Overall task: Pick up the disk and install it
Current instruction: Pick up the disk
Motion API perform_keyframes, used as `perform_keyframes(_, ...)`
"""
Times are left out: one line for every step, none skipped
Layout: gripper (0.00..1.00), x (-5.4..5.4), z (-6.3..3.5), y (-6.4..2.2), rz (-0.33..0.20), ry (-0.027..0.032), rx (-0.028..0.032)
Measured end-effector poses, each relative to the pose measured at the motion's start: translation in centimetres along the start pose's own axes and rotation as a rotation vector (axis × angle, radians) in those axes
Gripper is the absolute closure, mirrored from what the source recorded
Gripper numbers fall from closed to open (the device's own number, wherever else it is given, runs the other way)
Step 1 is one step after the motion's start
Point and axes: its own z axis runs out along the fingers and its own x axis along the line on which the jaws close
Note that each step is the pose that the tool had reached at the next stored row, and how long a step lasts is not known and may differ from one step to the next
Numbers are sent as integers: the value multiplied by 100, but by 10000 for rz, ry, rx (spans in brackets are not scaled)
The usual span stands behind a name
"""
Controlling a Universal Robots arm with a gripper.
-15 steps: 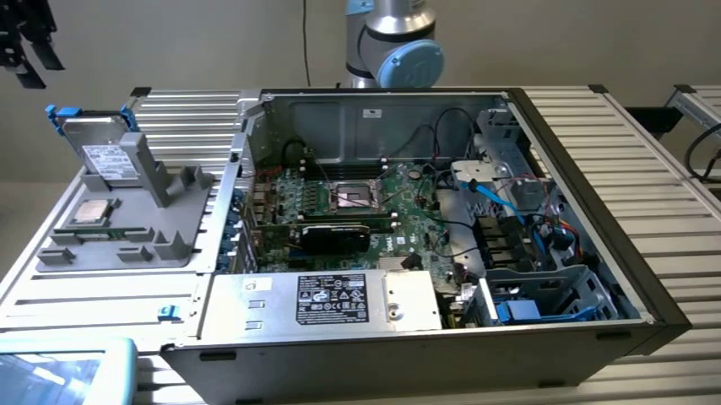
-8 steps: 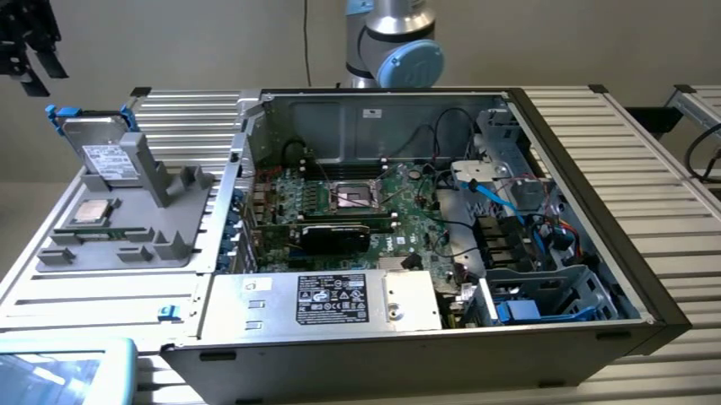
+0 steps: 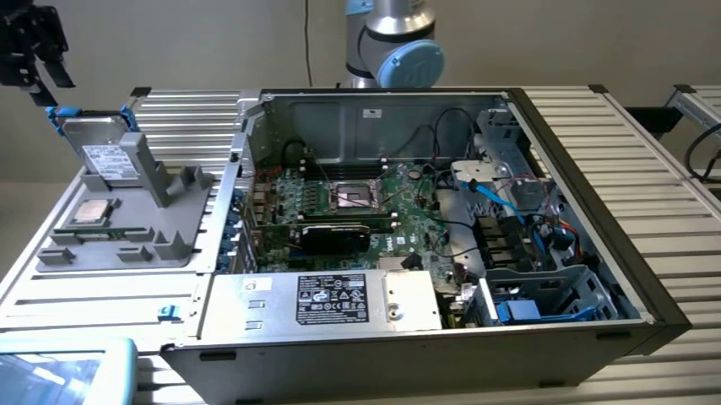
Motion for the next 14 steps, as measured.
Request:
perform_keyframes(45,1,17,-3,0,0,-1)
perform_keyframes(45,2,35,-5,0,0,-2)
perform_keyframes(45,3,53,-6,0,0,-1)
perform_keyframes(45,4,72,-7,0,0,0)
perform_keyframes(45,6,89,-8,0,0,0)
perform_keyframes(45,8,108,-8,0,0,0)
perform_keyframes(45,10,127,-9,-1,0,0)
perform_keyframes(45,11,144,-10,0,0,0)
perform_keyframes(45,12,163,-10,0,0,0)
perform_keyframes(45,14,181,-11,0,0,0)
perform_keyframes(44,16,199,-12,0,0,0)
perform_keyframes(44,18,217,-13,0,0,-1)
perform_keyframes(38,19,235,-13,0,1,-1)
perform_keyframes(38,21,253,-14,0,1,-2)
